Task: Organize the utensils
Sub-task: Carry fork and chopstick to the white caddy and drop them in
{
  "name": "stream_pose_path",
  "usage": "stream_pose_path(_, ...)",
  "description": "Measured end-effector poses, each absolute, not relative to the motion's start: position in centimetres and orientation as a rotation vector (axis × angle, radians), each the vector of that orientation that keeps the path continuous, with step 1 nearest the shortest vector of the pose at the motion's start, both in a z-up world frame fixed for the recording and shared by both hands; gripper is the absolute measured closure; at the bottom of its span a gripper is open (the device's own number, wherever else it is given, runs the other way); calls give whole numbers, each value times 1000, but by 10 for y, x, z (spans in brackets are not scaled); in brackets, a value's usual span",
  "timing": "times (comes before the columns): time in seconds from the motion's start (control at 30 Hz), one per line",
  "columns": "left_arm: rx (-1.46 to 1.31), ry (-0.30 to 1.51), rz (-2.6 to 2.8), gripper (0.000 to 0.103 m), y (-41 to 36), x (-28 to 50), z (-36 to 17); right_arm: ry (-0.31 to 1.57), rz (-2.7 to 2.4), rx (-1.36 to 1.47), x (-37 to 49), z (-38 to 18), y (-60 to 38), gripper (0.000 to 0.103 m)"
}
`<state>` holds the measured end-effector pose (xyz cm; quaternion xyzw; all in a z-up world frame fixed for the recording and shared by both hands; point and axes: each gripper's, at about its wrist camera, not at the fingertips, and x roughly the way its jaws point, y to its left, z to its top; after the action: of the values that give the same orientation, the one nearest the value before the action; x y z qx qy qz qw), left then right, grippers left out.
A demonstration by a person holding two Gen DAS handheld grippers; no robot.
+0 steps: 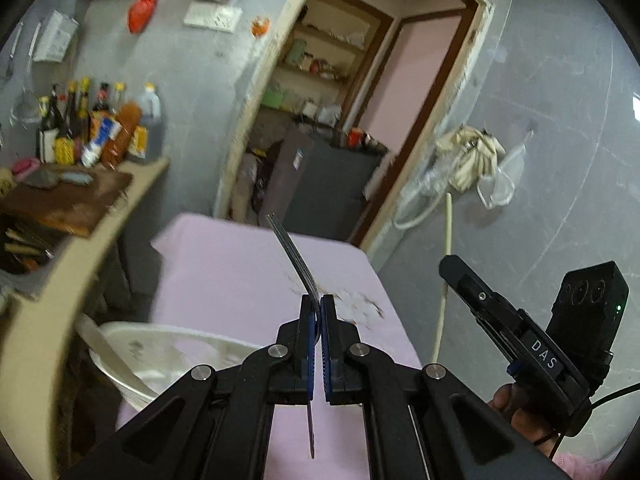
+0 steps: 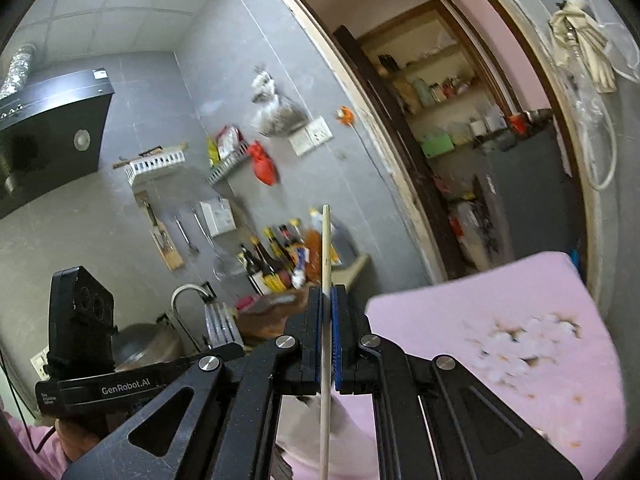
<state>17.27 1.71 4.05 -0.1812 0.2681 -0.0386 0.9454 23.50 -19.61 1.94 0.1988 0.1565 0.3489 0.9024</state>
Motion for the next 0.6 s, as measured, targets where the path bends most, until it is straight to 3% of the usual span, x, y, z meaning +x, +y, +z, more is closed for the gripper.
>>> stream_pose_path(0.33,-339,469,41,100,104,170,51,245,659,490,251,8,-127,99)
stream_pose_path(0.6,-325,456,87,100,126,187,25,275,576,435,264,-26,-95,99)
